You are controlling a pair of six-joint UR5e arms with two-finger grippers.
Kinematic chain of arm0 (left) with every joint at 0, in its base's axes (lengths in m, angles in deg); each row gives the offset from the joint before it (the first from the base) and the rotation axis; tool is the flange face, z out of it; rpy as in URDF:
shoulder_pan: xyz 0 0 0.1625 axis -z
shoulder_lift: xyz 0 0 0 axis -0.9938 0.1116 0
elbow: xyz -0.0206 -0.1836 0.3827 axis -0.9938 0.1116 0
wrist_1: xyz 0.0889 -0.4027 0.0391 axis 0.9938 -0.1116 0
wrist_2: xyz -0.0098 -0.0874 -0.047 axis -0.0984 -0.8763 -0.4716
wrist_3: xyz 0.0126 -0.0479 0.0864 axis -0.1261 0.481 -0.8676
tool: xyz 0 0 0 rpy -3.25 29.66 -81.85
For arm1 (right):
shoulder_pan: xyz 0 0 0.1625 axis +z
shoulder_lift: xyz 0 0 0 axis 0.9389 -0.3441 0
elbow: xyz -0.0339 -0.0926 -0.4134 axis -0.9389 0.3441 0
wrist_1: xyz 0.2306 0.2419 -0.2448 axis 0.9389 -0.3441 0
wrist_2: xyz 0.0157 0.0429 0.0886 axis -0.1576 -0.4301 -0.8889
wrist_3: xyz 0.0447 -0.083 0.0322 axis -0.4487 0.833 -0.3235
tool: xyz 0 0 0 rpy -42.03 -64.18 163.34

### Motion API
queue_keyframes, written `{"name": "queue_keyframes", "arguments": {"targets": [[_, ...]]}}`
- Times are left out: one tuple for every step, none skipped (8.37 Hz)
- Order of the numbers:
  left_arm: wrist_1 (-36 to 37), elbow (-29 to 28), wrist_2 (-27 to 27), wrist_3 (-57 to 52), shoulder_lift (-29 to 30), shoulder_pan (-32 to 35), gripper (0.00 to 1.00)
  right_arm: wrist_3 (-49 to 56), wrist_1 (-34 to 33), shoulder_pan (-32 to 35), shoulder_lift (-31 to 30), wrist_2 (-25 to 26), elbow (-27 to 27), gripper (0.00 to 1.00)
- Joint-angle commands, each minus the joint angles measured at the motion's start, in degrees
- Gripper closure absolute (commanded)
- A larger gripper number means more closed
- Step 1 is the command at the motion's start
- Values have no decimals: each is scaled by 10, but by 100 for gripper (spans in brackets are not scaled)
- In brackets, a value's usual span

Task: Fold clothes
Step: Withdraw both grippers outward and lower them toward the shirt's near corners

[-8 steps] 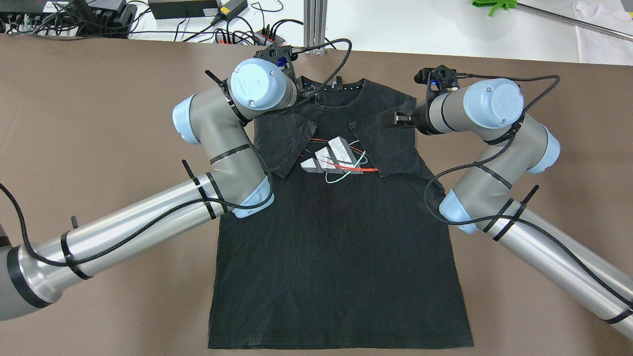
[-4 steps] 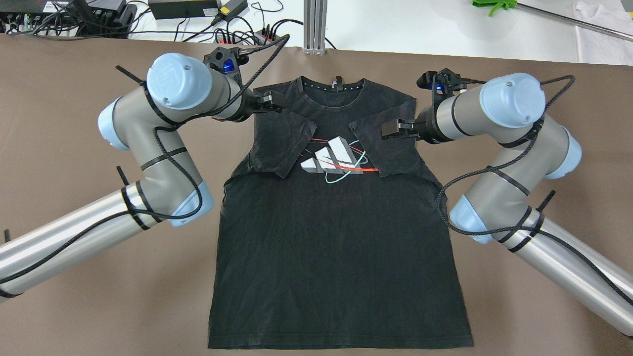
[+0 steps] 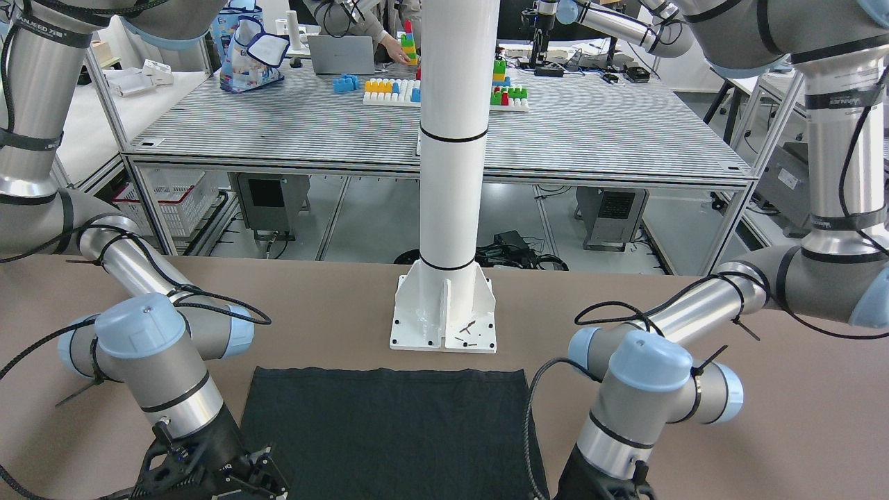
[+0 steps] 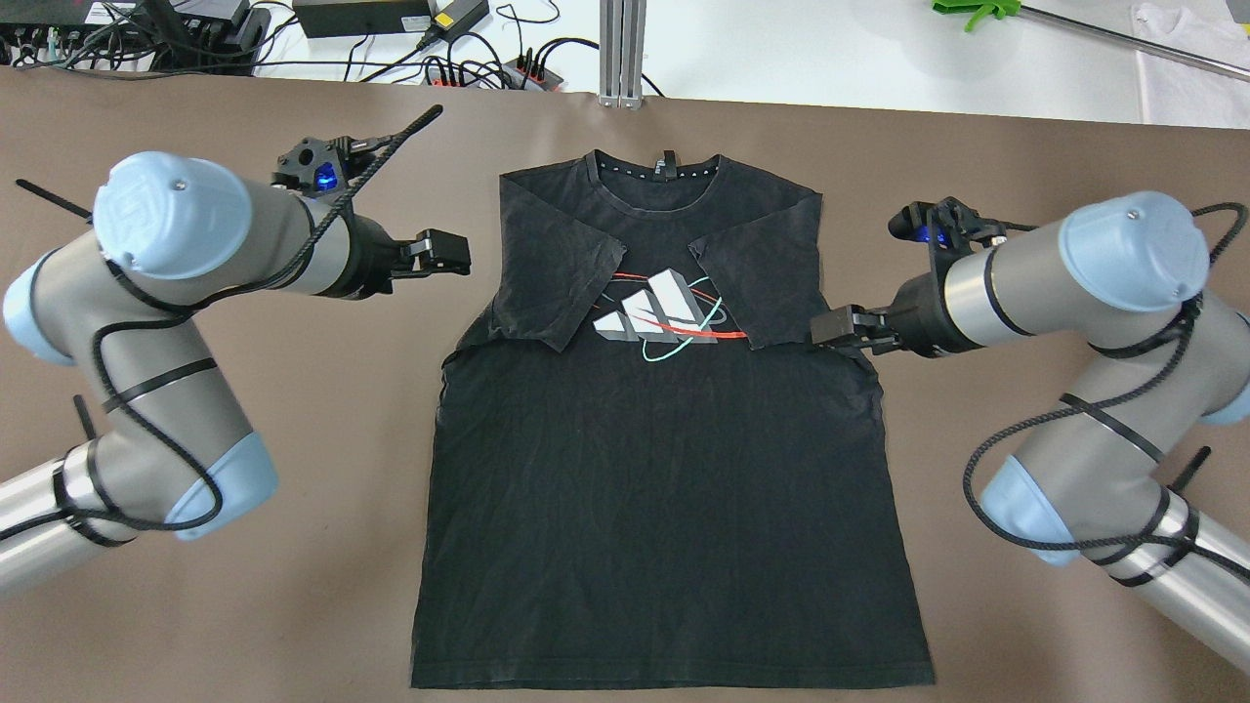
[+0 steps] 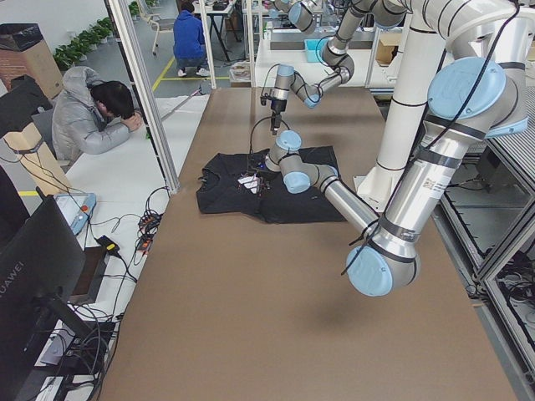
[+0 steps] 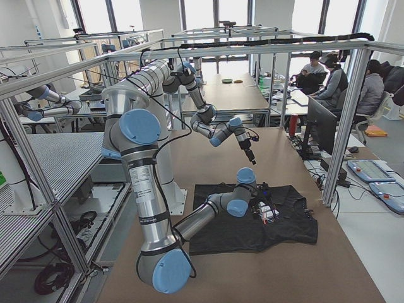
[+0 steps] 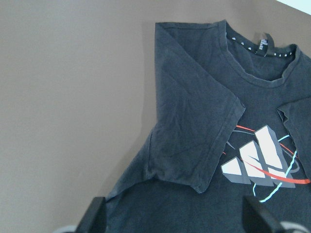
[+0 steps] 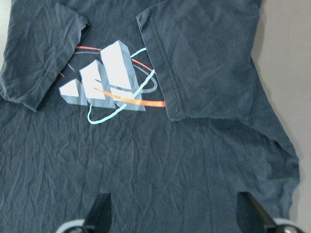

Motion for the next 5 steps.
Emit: {"name": "queue_keyframes", "arguments": {"targets": [[17, 83, 3, 58, -65, -16, 0, -18, 3, -2, -106, -45, -90, 7], [1, 83, 9, 77, -73, -32, 0, -60, 14, -2, -129, -59, -105, 6], [-38, 86, 32, 84, -100, -54, 0, -86, 44, -2, -157, -72, -114, 6], [-77, 85, 70, 84, -127, -89, 0, -96, 106, -6, -202, -92, -112, 6], [-82, 86, 90, 87, -133, -111, 0, -111, 160, -9, -244, -103, -109, 6]]}}
